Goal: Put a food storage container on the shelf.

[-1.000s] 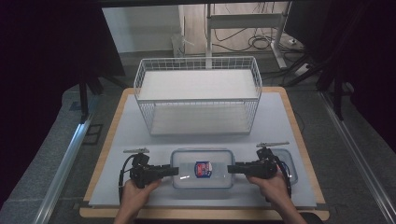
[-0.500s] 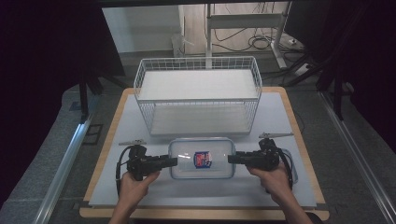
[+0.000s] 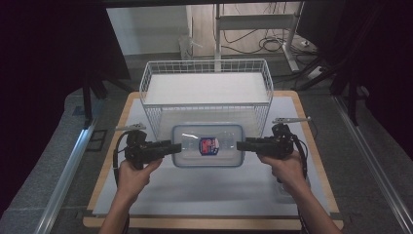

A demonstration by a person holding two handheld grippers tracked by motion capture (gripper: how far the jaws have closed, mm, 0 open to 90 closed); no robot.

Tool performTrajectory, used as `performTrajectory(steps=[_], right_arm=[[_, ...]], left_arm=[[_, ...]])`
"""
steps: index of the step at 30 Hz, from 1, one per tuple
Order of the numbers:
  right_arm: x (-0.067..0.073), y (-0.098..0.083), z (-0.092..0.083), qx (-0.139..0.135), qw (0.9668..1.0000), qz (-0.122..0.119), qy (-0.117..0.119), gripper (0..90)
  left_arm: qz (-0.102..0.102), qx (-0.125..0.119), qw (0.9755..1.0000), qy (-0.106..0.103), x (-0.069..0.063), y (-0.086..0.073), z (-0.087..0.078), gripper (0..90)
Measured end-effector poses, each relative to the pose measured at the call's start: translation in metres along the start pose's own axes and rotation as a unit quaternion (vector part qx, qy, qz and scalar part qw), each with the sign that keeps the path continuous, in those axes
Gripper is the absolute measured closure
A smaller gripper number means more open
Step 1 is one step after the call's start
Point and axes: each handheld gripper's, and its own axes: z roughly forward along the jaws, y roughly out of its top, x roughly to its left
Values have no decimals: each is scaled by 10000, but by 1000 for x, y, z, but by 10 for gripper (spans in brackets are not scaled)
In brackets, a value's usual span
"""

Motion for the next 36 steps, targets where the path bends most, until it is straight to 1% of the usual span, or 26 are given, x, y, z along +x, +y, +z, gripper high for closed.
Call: performTrajectory(steps=[4,14,19,27,30,36], right_arm=[[0,13,-2,-96,9999,19,77,548],[3,45,0,-194,9998,-48,96,548],[3,61,2,-250,9996,-52,96,548],[3,92,1,-353,9993,-76,103,549],[-1,104,1,-417,9990,-32,130,549],[-11,121,4,-437,9990,61,82,549]], left_arm=[[-4,-74,10000,-37,1,12,-2,532],[60,-184,9998,12,1,47,-11,531],[47,-283,9996,28,3,66,-15,531],[27,-359,9994,10,5,94,-17,531],[18,-373,9993,17,7,104,-15,531],[-60,-415,9991,23,18,125,-8,528]])
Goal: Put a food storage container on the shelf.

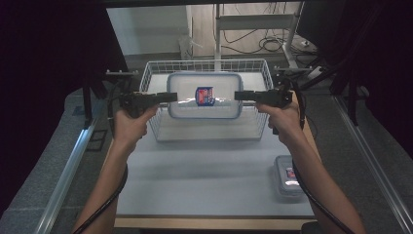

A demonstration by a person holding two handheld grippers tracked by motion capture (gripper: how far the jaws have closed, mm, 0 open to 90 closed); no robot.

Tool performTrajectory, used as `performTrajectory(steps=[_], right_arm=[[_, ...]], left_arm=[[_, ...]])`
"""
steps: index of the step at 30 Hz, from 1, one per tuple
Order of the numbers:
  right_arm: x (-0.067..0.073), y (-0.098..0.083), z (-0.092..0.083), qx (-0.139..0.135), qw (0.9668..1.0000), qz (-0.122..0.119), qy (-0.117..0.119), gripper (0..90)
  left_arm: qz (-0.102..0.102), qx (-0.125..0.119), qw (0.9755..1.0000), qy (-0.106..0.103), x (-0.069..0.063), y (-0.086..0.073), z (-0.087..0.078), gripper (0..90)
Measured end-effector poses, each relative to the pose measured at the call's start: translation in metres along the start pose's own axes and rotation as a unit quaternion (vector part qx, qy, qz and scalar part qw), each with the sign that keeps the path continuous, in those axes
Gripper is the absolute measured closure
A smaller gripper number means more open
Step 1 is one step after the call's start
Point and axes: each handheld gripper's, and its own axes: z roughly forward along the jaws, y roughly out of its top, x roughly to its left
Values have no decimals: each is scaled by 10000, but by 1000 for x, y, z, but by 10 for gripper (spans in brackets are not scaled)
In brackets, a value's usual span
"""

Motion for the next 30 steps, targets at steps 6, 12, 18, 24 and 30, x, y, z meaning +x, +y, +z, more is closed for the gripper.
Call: performTrajectory(steps=[6,12,18,24,30], right_arm=[[-12,17,3,-77,9999,116,-69,547],[-19,28,5,-113,9997,204,-123,546],[-32,39,11,-158,9989,396,-216,541],[-38,41,14,-187,9984,502,-173,541],[-40,42,17,-271,9979,527,-252,526]], left_arm=[[-94,-17,10000,10,8,16,11,526],[-176,-27,9998,-29,17,26,20,526],[-308,-26,9995,-12,26,33,29,525],[-387,-48,9992,34,29,36,30,524],[-327,-196,9993,60,29,32,32,514]])
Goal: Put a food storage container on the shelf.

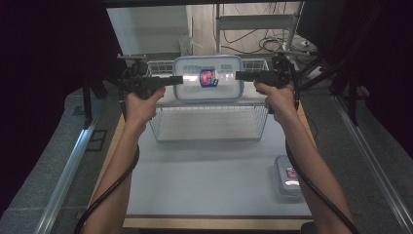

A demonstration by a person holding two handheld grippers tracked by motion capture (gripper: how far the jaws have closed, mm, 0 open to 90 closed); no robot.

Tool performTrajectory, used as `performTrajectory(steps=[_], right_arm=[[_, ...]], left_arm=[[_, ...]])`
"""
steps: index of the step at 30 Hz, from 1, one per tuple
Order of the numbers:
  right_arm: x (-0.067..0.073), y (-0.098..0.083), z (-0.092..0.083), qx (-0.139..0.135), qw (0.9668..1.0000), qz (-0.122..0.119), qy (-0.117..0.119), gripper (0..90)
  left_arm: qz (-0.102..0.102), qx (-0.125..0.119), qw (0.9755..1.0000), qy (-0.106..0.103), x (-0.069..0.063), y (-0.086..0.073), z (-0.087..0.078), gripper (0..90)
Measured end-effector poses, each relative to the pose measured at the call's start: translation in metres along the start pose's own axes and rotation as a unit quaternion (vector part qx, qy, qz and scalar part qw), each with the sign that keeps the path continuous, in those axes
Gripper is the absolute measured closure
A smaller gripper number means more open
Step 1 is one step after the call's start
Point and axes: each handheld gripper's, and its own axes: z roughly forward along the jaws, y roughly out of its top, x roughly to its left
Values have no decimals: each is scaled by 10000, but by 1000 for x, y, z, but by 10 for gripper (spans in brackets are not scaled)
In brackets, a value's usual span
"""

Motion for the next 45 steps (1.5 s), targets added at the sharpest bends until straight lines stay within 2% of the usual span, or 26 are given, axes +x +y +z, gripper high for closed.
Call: performTrajectory(steps=[6,10,12,14,15,16,19,20,22,23,25,28,30,33,34,35,39,40,42,43,45], right_arm=[[4,1,5,-17,9996,-156,-229,493],[3,1,8,-72,9994,-131,-302,477],[2,1,10,-121,9994,-80,-305,471],[1,1,11,-114,9994,-55,-322,461],[0,1,12,-110,9994,-47,-331,454],[0,0,13,-95,9994,-45,-342,443],[-4,-1,15,-91,9993,31,-355,404],[-5,-1,16,-101,9993,50,-361,394],[-7,-2,16,-146,9990,73,-424,387],[-8,-2,14,-229,9975,-31,-669,426],[-6,-1,12,-242,9966,-185,-759,434],[3,0,9,-250,9921,-583,-1080,452],[9,-2,4,-276,9880,-858,-1256,484],[17,-8,-6,-339,9834,-1155,-1358,599],[21,-11,-10,-329,9816,-1267,-1387,646],[25,-16,-13,-289,9798,-1426,-1374,700],[40,-35,-19,-73,9732,-1841,-1374,872],[42,-39,-18,-40,9729,-1881,-1345,891],[45,-44,-17,17,9724,-1929,-1316,894],[51,-54,-13,208,9684,-2067,-1381,895],[54,-60,-9,296,9632,-2199,-1520,896]], left_arm=[[-30,-62,10000,21,2,-1,1,505],[-123,-169,9998,10,6,-1,3,496],[-146,-243,9996,83,6,-1,4,489],[-95,-231,9994,228,6,0,5,478],[-95,-231,9994,228,6,0,5,476],[-10,-220,9991,361,4,0,6,482],[93,-193,9987,460,1,0,9,483],[137,-164,9983,534,1,-1,11,470],[166,-158,9982,547,0,-2,11,437],[169,-196,9982,546,1,-3,11,438],[183,-221,9982,519,1,-4,10,439],[251,-318,9982,449,-1,-6,5,436],[369,-386,9976,433,-4,-8,0,429],[587,-430,9958,552,-7,-11,-8,445],[587,-430,9958,552,-7,-11,-8,458],[694,-490,9944,621,-9,-14,-14,482],[879,-506,9919,760,-9,-20,-21,596],[924,-493,9911,818,-9,-21,-22,613],[920,-463,9910,853,-9,-22,-22,664],[963,-389,9904,912,-8,-25,-22,674],[997,-351,9899,942,-7,-26,-22,680]])
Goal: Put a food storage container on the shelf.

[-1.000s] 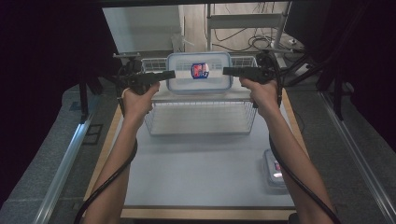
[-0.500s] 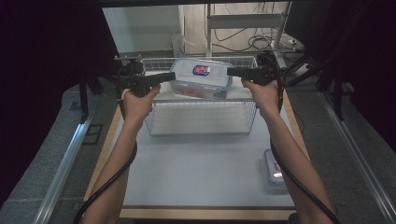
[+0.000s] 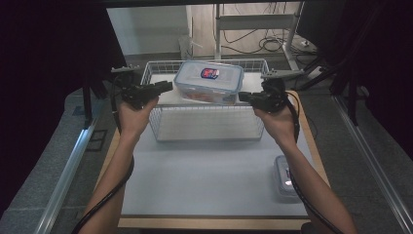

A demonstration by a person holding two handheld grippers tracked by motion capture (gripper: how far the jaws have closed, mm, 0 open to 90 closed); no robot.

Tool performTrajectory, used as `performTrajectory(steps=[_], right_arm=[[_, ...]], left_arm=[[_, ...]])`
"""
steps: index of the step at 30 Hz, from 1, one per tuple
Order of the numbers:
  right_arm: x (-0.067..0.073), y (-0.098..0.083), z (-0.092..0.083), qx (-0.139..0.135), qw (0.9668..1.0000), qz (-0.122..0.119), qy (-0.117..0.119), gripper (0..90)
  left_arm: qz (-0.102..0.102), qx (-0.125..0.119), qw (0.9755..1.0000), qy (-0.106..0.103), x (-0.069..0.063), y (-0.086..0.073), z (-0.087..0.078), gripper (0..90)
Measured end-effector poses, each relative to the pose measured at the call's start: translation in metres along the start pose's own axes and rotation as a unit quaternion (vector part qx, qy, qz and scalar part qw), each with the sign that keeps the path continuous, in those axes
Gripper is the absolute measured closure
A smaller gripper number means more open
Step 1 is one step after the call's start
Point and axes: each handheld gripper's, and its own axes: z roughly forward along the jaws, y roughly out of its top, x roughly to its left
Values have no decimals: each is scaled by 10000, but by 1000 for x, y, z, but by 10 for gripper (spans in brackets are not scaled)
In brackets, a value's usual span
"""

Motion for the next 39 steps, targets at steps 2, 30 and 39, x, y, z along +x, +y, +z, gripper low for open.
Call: performTrajectory(steps=[2,30,39], right_arm=[[2,-1,3,78,9999,-37,-84,896],[-33,19,44,163,9975,512,-454,895],[-35,13,29,133,9983,421,-377,882]], left_arm=[[12,10,10000,-6,-1,-1,0,680],[-39,142,9999,35,5,-11,2,665],[152,212,9996,147,2,-17,0,610]])
